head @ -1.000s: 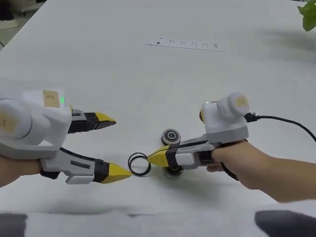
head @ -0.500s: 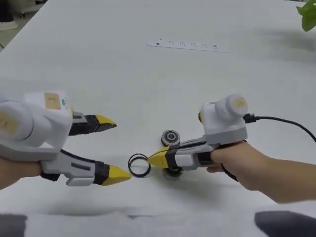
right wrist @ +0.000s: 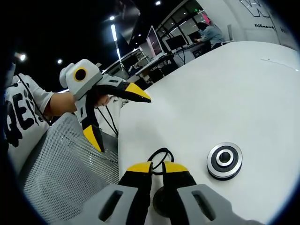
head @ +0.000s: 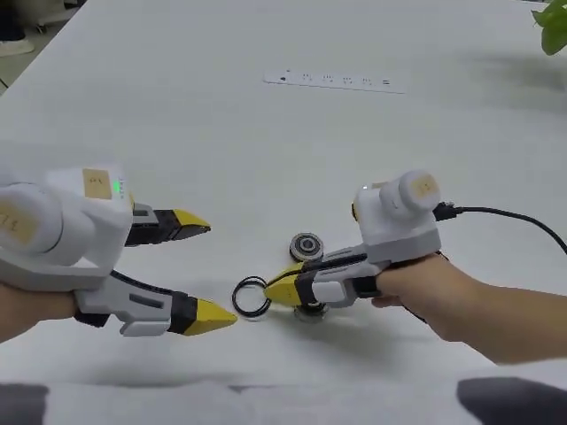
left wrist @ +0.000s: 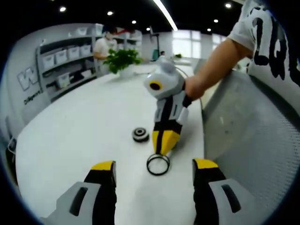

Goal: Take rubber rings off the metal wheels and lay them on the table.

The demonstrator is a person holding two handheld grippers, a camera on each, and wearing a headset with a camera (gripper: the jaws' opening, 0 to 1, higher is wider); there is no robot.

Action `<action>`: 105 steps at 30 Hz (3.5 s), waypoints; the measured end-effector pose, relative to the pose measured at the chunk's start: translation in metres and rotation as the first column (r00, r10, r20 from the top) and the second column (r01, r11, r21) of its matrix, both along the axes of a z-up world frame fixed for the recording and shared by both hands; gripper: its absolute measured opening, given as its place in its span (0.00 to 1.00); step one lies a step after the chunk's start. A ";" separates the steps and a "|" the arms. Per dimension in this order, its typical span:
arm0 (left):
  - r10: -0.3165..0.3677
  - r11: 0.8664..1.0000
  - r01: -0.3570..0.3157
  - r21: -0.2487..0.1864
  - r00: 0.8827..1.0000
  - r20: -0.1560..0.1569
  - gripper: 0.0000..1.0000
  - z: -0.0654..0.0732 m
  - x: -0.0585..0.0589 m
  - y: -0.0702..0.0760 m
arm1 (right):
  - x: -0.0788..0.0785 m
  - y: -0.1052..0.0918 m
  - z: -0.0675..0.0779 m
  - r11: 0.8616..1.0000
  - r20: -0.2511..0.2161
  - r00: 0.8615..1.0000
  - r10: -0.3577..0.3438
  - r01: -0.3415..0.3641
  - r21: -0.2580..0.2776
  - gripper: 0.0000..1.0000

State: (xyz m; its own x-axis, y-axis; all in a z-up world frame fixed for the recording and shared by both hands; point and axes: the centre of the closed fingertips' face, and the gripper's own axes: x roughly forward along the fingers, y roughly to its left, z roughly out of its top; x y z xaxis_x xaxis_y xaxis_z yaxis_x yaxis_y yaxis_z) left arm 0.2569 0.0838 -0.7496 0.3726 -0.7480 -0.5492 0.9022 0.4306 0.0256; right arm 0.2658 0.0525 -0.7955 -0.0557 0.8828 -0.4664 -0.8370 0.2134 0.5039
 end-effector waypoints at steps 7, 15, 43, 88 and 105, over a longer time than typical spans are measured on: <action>-0.001 1.000 0.001 0.004 1.000 -0.006 0.66 -0.001 -0.002 0.000 | -0.001 0.002 -0.003 0.999 0.047 0.999 0.028 -0.027 -0.024 0.10; -0.003 1.000 0.003 0.005 1.000 -0.010 0.65 -0.001 -0.001 0.000 | -0.006 0.003 -0.006 0.995 0.119 0.989 0.083 -0.076 -0.066 0.15; -0.015 1.000 0.016 0.017 1.000 -0.018 0.65 -0.001 0.001 -0.004 | 0.000 -0.002 0.007 0.993 0.222 0.969 0.107 -0.094 -0.071 0.23; -0.004 1.000 0.004 0.005 1.000 0.008 0.59 0.008 0.058 -0.028 | 0.073 -0.064 0.042 0.986 0.291 0.944 -0.158 0.165 0.001 0.24; -0.003 1.000 0.003 0.008 1.000 -0.027 0.55 -0.008 0.068 -0.038 | 0.069 -0.070 0.021 0.987 0.270 0.952 -0.146 0.160 -0.030 0.24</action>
State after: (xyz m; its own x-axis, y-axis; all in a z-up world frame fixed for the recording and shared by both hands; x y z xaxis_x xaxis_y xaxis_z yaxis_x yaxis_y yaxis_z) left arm 0.3247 0.0455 -0.7573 0.3553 -0.7448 -0.5648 0.9038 0.4279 0.0042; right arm 0.3351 -0.0177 -0.7743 0.2106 0.8457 -0.4903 -0.8943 0.3693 0.2529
